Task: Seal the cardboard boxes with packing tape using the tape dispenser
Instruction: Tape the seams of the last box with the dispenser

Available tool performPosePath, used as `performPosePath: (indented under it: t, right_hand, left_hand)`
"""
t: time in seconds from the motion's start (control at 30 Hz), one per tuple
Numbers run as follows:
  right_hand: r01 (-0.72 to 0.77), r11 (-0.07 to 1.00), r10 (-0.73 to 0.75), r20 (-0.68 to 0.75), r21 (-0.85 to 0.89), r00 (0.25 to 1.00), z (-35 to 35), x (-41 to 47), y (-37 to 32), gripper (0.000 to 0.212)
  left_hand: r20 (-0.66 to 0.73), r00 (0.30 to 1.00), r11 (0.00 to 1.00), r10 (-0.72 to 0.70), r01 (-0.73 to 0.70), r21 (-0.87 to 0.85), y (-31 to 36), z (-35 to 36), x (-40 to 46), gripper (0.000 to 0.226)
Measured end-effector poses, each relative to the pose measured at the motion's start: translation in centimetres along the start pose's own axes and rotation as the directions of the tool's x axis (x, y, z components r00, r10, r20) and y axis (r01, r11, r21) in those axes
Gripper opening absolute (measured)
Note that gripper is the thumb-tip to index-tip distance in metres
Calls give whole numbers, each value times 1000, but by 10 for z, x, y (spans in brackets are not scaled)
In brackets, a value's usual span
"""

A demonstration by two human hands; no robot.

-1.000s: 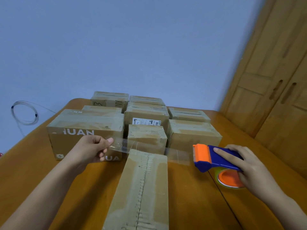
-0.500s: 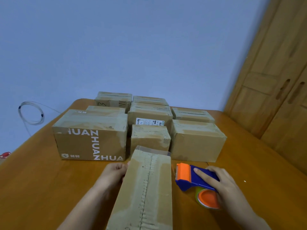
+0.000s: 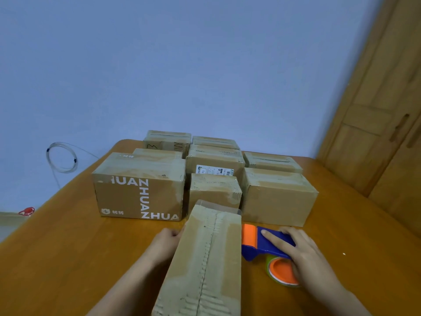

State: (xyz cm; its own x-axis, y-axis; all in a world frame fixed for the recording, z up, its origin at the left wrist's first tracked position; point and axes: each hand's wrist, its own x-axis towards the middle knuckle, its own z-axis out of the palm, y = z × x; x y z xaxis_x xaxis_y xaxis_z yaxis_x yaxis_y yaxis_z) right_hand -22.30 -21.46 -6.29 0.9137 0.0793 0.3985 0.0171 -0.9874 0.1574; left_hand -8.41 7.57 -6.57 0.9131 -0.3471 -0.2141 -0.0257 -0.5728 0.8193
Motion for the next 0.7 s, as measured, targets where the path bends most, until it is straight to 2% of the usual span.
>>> performPosePath:
  t: [0.07,0.13,0.2,0.27,0.33,0.4,0.5,0.57,0.6,0.7]
  right_hand:
    - [-11,1000,11,11,1,1000,0,-2,-2,137]
    - [-20,1000,20,2,4,1000,-1,-4,-6,128]
    - [-40,999,40,-13,21,999,1,-6,-11,118]
    - [-68,996,70,-21,54,997,3,-9,-19,115]
    - [-94,992,99,-48,89,994,4,-11,-28,113]
    - [-114,986,121,-57,121,991,3,-13,-41,110]
    - [-157,977,164,-40,144,986,0,-12,-64,105]
    - [-200,969,203,-6,147,979,-1,-13,-79,100]
    - [-219,965,220,4,144,975,-1,-13,-85,97]
    - [-239,961,234,50,140,971,-17,-12,-100,91]
  left_hand:
    - [-53,998,997,26,-22,76,5,-4,-1,24]
    - [-234,963,983,134,-100,152,13,-9,-9,26]
    - [-325,928,983,183,-175,53,24,-15,-20,33]
    - [-266,951,971,159,-199,-132,42,-25,-31,30]
    - [-135,985,968,108,-136,-213,61,-32,-40,30]
    - [-30,996,990,84,-87,-109,73,-36,-42,47]
    - [128,966,970,225,-234,60,90,-40,-40,58]
    - [241,935,943,261,-300,142,96,-41,-37,72]
    - [280,931,936,234,-294,194,97,-43,-33,83]
    - [327,941,870,83,-229,437,95,-50,-21,142]
